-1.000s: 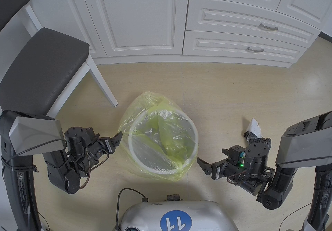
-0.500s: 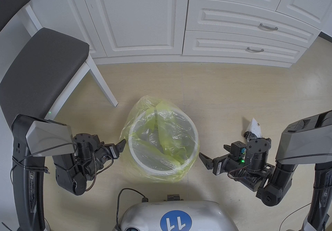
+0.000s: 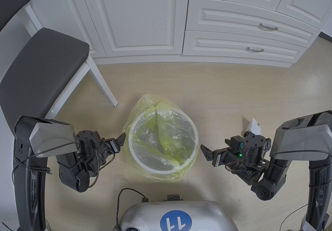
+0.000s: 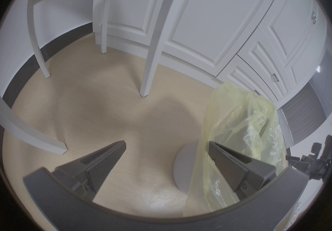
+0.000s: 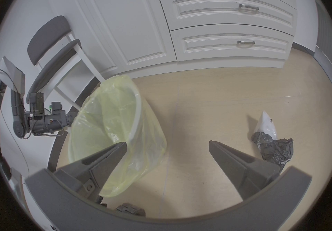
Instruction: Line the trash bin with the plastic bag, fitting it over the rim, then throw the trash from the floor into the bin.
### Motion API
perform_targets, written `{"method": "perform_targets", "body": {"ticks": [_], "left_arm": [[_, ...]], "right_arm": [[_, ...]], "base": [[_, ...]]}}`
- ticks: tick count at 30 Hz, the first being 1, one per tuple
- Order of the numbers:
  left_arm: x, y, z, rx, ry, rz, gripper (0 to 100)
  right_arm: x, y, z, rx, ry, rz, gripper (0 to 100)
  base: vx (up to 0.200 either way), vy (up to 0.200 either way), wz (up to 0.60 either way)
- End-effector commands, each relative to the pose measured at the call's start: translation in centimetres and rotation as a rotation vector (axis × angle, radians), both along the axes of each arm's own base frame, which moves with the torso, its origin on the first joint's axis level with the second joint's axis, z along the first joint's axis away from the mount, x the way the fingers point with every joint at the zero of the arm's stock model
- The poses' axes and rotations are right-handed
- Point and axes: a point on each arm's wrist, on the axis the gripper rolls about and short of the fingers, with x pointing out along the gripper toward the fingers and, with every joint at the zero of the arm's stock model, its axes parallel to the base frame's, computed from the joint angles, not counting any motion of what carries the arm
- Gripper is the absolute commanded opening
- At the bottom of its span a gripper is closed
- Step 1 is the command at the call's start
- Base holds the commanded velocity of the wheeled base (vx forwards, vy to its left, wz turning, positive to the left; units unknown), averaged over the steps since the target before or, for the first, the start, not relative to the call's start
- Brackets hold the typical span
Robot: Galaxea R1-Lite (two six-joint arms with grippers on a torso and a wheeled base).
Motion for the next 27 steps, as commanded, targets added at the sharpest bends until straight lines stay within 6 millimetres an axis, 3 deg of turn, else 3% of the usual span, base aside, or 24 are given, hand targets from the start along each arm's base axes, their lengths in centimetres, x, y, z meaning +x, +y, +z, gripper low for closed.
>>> {"method": "perform_targets", "body": {"ticks": [1, 9, 16, 27], "left_arm": [[0.0, 1.1, 1.5, -0.002, -0.035, 0.024, 100], [-0.2, 1.4, 2.8, 0.039, -0.07, 0.018, 100], [-0.4, 1.1, 3.2, 0.037, -0.077, 0.007, 100], [-0.5, 0.7, 3.1, 0.034, -0.075, -0.003, 100]], "right_arm": [[1.5, 0.1, -1.1, 0.015, -0.014, -0.028, 100], [3.5, 2.2, -1.1, 0.074, -0.086, -0.115, 100], [5.0, 3.8, -2.7, 0.133, -0.094, -0.153, 100], [5.8, 4.0, -4.5, 0.13, -0.082, -0.158, 100]], "base": [[0.0, 0.0, 0.0], [0.0, 0.0, 0.0], [0.0, 0.0, 0.0], [0.0, 0.0, 0.0]]}}
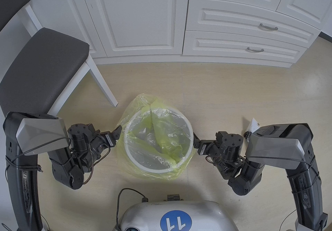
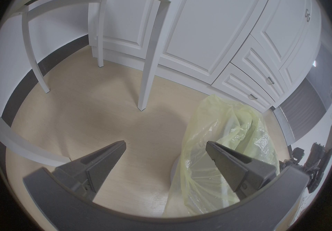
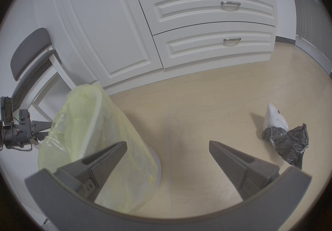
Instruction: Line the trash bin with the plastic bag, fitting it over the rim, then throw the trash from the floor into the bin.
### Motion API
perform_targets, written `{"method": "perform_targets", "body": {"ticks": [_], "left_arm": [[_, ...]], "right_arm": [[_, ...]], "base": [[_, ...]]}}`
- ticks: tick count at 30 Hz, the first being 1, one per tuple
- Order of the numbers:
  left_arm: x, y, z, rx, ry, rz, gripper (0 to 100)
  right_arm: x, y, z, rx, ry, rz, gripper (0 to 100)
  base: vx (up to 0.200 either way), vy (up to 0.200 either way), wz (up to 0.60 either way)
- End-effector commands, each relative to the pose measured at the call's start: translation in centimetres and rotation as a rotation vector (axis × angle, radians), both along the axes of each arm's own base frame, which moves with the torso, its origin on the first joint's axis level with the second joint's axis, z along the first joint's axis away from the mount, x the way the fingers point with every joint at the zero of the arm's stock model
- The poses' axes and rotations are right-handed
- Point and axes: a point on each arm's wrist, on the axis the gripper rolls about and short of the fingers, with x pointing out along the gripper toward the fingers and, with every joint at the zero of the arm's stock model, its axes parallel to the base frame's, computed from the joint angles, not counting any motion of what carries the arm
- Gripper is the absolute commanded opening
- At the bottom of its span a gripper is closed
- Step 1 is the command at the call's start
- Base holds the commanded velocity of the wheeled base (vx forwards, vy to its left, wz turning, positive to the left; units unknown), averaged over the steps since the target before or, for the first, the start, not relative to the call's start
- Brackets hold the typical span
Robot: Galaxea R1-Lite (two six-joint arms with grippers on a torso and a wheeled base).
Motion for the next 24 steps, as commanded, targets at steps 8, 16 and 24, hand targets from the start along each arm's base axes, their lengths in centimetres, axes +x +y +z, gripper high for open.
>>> {"method": "perform_targets", "body": {"ticks": [8, 16, 24], "left_arm": [[0.1, 0.1, 0.2, -0.008, -0.007, 0.006, 100], [-0.3, 0.1, 0.7, 0.0, -0.01, 0.01, 100], [-0.1, 0.9, 0.7, 0.042, -0.02, 0.019, 100]], "right_arm": [[0.2, 0.0, -4.3, -0.037, 0.063, 0.009, 100], [0.4, -1.0, -4.7, -0.031, 0.082, -0.015, 100], [0.8, -2.4, -6.8, 0.053, 0.158, 0.042, 100]], "base": [[0.0, 0.0, 0.0], [0.0, 0.0, 0.0], [0.0, 0.0, 0.0]]}}
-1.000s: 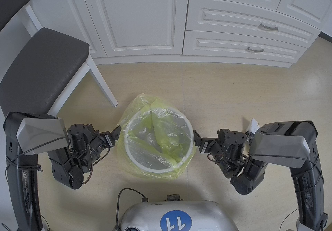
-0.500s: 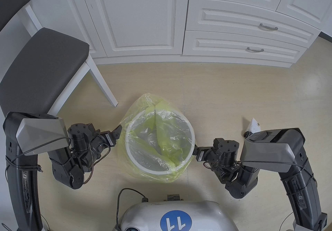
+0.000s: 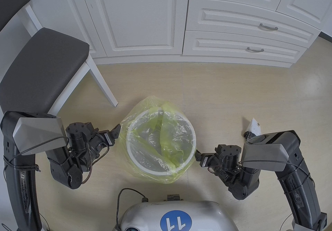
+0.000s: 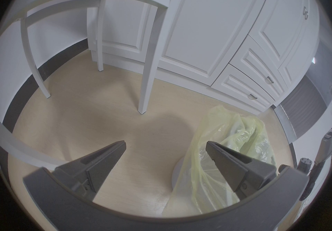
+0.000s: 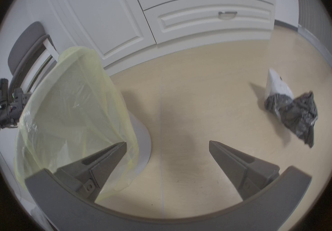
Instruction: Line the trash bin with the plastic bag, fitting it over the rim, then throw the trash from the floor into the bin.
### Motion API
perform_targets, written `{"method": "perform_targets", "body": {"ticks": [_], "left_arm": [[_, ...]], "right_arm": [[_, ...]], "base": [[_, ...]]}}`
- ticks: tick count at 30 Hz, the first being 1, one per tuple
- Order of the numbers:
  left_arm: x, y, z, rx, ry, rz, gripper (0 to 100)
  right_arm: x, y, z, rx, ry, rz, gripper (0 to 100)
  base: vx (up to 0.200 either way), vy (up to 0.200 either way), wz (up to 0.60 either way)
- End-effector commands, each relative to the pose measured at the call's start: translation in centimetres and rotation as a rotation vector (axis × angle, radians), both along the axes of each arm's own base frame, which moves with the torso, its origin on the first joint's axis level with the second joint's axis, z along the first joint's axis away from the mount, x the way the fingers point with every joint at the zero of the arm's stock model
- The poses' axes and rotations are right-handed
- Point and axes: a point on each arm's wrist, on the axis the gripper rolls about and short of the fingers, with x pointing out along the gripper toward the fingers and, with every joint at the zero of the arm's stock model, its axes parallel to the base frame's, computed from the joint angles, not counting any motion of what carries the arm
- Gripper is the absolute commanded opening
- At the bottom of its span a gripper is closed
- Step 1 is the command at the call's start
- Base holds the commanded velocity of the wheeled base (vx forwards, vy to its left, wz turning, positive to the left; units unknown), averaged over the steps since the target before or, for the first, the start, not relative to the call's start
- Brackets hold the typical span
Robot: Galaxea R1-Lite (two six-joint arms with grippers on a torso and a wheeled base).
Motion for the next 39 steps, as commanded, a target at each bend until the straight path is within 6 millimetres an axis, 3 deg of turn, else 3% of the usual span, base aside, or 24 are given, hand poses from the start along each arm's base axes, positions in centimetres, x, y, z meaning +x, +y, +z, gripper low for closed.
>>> {"method": "perform_targets", "body": {"ticks": [1, 10, 14, 19, 22, 28, 30, 36, 39], "left_arm": [[0.1, 1.2, 0.1, 0.031, -0.002, 0.026, 100], [-1.2, 3.1, 1.3, 0.031, 0.003, 0.078, 100], [-1.7, 3.5, 1.2, 0.031, 0.02, 0.089, 100], [-2.3, 4.0, 0.8, 0.033, 0.049, 0.098, 100], [-2.4, 4.0, 0.9, 0.033, 0.049, 0.098, 100], [-2.6, 3.8, 1.3, 0.031, 0.04, 0.091, 100], [-2.8, 3.7, 1.4, 0.032, 0.042, 0.086, 100], [-3.4, 3.4, 1.7, 0.031, 0.045, 0.071, 100], [-4.8, 3.3, 1.9, 0.038, 0.07, 0.061, 100]], "right_arm": [[0.1, -0.6, -0.8, 0.064, 0.033, 0.002, 100], [0.0, -0.9, -0.5, 0.071, 0.128, -0.011, 100], [0.0, -1.3, 0.0, 0.007, 0.265, -0.034, 100], [0.4, -1.7, 0.1, -0.001, 0.288, -0.09, 100], [0.7, -2.2, 1.1, 0.0, 0.263, -0.121, 100], [-0.5, -3.1, 7.0, 0.027, 0.179, -0.115, 100], [-0.8, -3.3, 7.9, 0.033, 0.166, -0.102, 100], [-0.6, -4.5, 8.8, 0.091, 0.122, -0.055, 100], [-0.8, -6.8, 8.7, 0.08, 0.116, -0.061, 100]], "base": [[0.0, 0.0, 0.0], [0.0, 0.0, 0.0], [0.0, 0.0, 0.0], [0.0, 0.0, 0.0], [0.0, 0.0, 0.0], [0.0, 0.0, 0.0], [0.0, 0.0, 0.0], [0.0, 0.0, 0.0], [0.0, 0.0, 0.0]]}}
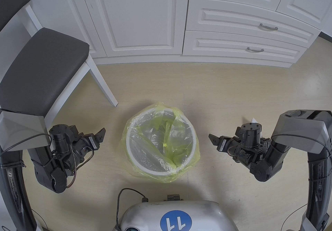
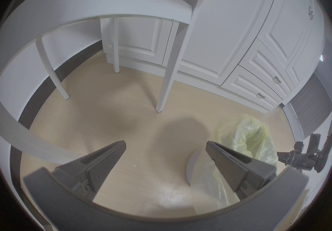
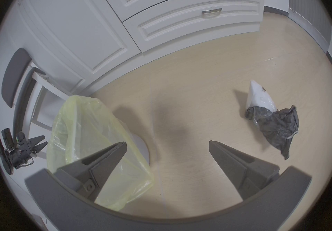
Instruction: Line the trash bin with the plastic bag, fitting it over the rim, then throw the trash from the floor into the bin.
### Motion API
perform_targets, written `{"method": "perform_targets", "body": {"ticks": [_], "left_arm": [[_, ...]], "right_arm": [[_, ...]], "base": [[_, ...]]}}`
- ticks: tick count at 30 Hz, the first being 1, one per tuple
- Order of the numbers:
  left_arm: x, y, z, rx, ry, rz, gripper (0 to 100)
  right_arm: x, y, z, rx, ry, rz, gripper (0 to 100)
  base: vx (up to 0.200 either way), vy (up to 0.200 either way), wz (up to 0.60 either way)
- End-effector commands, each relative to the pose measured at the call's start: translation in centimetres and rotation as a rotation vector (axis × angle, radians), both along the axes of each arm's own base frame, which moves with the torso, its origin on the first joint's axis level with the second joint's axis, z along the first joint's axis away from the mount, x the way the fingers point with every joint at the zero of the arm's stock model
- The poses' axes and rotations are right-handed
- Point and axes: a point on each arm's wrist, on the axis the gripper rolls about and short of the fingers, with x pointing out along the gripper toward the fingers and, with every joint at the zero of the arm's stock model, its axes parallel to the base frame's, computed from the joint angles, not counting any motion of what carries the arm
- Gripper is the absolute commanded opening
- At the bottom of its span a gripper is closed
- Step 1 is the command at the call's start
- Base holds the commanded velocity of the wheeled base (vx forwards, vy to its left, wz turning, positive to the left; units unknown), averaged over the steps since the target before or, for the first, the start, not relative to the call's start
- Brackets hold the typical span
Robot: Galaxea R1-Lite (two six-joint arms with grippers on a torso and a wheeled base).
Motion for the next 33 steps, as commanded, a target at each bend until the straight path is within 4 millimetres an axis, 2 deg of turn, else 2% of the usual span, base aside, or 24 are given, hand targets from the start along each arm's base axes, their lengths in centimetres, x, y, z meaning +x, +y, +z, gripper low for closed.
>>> {"method": "perform_targets", "body": {"ticks": [1, 4, 7, 9, 10, 11, 13, 16, 22, 27, 28, 33], "left_arm": [[-1.8, -0.1, 0.7, 0.004, 0.018, -0.015, 100], [-3.2, 0.0, 1.5, 0.012, 0.021, -0.026, 100], [-5.5, 0.3, 2.6, 0.008, 0.027, -0.056, 100], [-5.9, 0.3, 2.6, 0.005, 0.035, -0.073, 100], [-7.5, 0.3, 1.9, -0.012, 0.099, -0.167, 100], [-7.6, 0.3, 1.8, -0.018, 0.106, -0.191, 100], [-7.3, 0.1, 0.8, -0.034, 0.148, -0.224, 100], [-6.6, -0.4, -0.6, -0.03, 0.191, -0.238, 100], [-4.7, -2.1, -3.8, -0.021, 0.256, -0.267, 100], [-3.2, -3.0, -4.9, -0.045, 0.247, -0.239, 100], [-2.2, -3.7, -5.2, -0.06, 0.225, -0.219, 100], [-1.0, -4.2, -5.8, -0.055, 0.199, -0.174, 100]], "right_arm": [[-0.5, -2.9, 1.0, -0.022, -0.017, -0.001, 100], [-1.5, -4.8, 2.0, -0.118, -0.08, 0.032, 100], [-3.5, -5.5, 3.6, -0.207, -0.219, 0.044, 100], [-3.9, -5.6, 3.8, -0.224, -0.231, 0.049, 100], [-5.8, -6.1, 4.5, -0.348, -0.233, 0.078, 100], [-6.3, -6.2, 5.1, -0.378, -0.246, 0.08, 100], [-8.0, -6.5, 6.3, -0.456, -0.255, 0.033, 100], [-8.8, -6.3, 6.4, -0.493, -0.23, -0.057, 100], [-9.0, -6.1, 6.2, -0.451, -0.19, -0.24, 100], [-9.0, -6.2, 5.7, -0.409, -0.17, -0.257, 100], [-8.8, -6.2, 5.8, -0.391, -0.175, -0.263, 100], [-8.6, -6.1, 4.9, -0.386, -0.148, -0.252, 100]], "base": [[0.0, 0.0, 0.0], [0.0, 0.0, 0.0], [0.0, 0.0, 0.0], [0.0, 0.0, 0.0], [0.0, 0.0, 0.0], [0.0, 0.0, 0.0], [0.0, 0.0, 0.0], [0.0, 0.0, 0.0], [0.0, 0.0, 0.0], [0.0, 0.0, 0.0], [0.0, 0.0, 0.0], [0.0, 0.0, 0.0]]}}
